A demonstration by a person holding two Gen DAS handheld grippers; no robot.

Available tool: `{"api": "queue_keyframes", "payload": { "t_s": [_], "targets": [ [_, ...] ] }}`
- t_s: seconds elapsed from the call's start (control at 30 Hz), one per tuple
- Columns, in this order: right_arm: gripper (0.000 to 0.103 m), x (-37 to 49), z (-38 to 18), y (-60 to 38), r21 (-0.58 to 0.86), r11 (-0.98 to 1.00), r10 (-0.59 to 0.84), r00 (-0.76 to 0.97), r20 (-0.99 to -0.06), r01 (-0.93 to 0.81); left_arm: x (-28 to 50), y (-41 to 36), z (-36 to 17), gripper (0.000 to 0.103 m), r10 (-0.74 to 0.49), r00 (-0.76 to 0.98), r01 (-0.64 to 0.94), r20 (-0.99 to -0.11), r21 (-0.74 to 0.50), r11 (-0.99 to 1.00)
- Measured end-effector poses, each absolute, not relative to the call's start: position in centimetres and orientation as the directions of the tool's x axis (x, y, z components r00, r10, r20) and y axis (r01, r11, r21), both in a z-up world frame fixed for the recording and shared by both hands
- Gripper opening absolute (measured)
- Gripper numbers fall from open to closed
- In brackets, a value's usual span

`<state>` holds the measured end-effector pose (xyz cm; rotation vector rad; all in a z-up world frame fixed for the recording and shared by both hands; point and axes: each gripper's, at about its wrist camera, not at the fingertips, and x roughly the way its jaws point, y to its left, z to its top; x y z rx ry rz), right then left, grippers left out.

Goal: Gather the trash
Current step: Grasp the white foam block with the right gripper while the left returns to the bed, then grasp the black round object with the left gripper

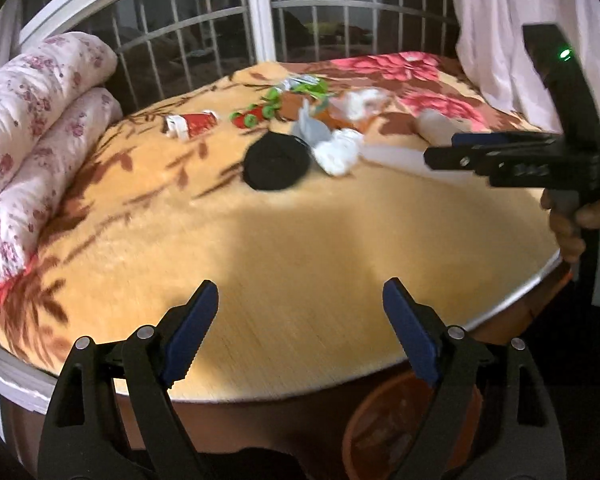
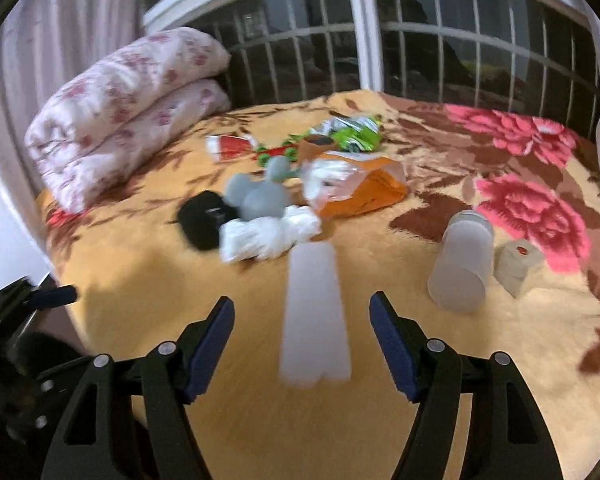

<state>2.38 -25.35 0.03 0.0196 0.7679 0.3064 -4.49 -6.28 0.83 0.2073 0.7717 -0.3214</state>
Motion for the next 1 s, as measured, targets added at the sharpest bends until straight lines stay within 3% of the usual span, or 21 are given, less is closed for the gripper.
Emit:
{"api": "queue_keyframes", "payload": {
  "t_s": [0.23,0.27,0.33,0.47,1.0],
  "targets": [
    [0.068,4.8,-2.5,-24.4,0.114,0.962,0.253,0.647,-0.719,-0.25,-2.0,-5.5,-0.3,0.086,-0.203,0.666,0.345,-0.718,0.055,0.937],
    [0.064,5.0,-2.6,-24.3,0.106,0.962,0.247,0.645,-0.723,-0.25,-1.6,-5.5,-0.4,0.086,-0.201,0.666,0.344,-0.719,0.056,0.937],
    [0.033,5.4,-3.2,-24.2,0.117,0.959,0.258,0.627,-0.735,-0.258,-0.8,-5.7,-0.5,0.086,-0.2,0.662,0.343,-0.722,0.055,0.938],
    [0.026,5.0,-3.2,-24.8,0.136,0.962,0.259,0.642,-0.722,-0.235,1.5,-6.3,-0.6,0.086,-0.216,0.651,0.349,-0.728,0.034,0.937],
    [0.025,3.7,-2.5,-28.8,0.208,0.963,0.27,0.666,-0.696,-0.174,11.3,-9.2,-2.6,0.087,-0.124,0.611,0.349,-0.782,0.125,0.929]
  ]
}}
